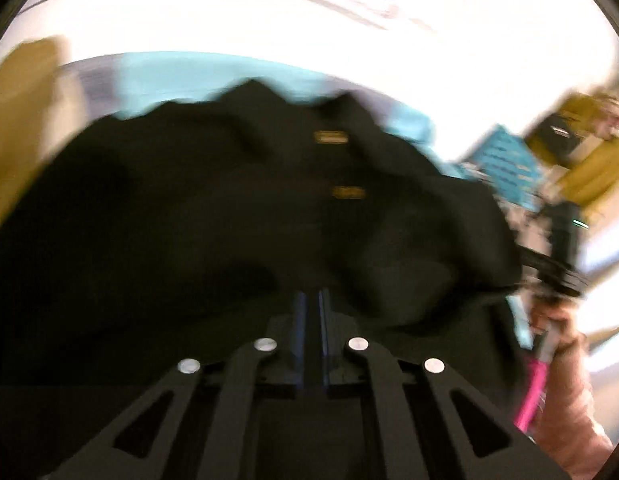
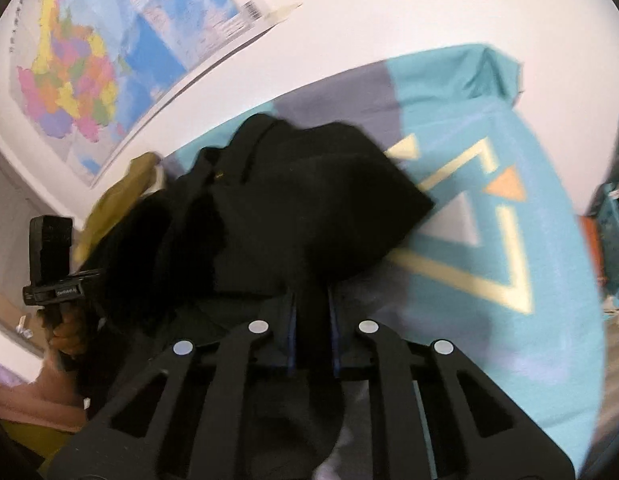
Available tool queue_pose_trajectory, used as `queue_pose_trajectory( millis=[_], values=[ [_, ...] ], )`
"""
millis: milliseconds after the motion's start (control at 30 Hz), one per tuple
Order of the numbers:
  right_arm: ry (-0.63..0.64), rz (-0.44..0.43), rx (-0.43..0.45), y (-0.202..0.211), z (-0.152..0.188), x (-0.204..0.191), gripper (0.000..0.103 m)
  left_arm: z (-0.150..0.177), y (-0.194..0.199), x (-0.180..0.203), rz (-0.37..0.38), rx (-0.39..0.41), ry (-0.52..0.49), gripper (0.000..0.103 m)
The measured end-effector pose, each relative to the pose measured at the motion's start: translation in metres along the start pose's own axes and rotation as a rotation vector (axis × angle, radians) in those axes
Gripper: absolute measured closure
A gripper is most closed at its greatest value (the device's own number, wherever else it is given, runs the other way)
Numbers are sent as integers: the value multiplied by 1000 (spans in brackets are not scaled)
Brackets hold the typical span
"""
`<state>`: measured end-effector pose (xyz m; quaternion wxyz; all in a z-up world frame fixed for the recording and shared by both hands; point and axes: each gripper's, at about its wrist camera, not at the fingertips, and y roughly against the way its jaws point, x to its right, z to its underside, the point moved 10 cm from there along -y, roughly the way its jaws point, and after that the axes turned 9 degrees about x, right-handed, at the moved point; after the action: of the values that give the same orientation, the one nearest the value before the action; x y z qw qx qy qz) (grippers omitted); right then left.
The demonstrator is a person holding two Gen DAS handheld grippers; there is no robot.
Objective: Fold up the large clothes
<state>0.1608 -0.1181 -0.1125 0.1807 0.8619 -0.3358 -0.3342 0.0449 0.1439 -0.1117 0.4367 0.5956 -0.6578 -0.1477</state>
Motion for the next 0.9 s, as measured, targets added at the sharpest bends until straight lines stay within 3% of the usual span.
queue_pose_trajectory(
  millis=[67,133,200,267,300,367,467,500,533,567,600,700,800,900],
  values=[
    [3,52,-28,-4,6,9,88,1,9,-13,-19,19,16,98],
    [45,158,-6,2,6,15,68,1,17,-9,-33,52,-35,92],
    [58,188,74,23,0,10,52,2,24,7,-57,87,-131,68],
    [78,131,147,42,-2,-10,51,1,23,21,-44,102,-185,67],
    [95,54,167,50,1,-30,50,3,24,32,-18,100,-208,67],
    [113,-44,142,47,10,-57,44,5,21,44,18,98,-236,66],
    [162,-65,35,16,30,-81,41,3,15,54,46,100,-250,65],
    [187,-54,-7,1,38,-85,47,4,16,56,45,99,-249,64],
    [203,-50,-33,-6,40,-87,73,3,15,58,48,100,-246,64],
    [220,-49,-57,-14,41,-91,86,3,18,59,57,101,-245,64],
    [242,-42,-47,-14,37,-96,92,4,21,58,62,107,-244,61],
    [311,-42,39,-2,7,-121,97,1,28,49,57,136,-239,56],
    [449,-30,163,21,-44,-168,99,-3,41,40,55,169,-232,56],
    [583,-81,184,17,-74,-224,99,-9,47,32,68,190,-199,56]
  ],
)
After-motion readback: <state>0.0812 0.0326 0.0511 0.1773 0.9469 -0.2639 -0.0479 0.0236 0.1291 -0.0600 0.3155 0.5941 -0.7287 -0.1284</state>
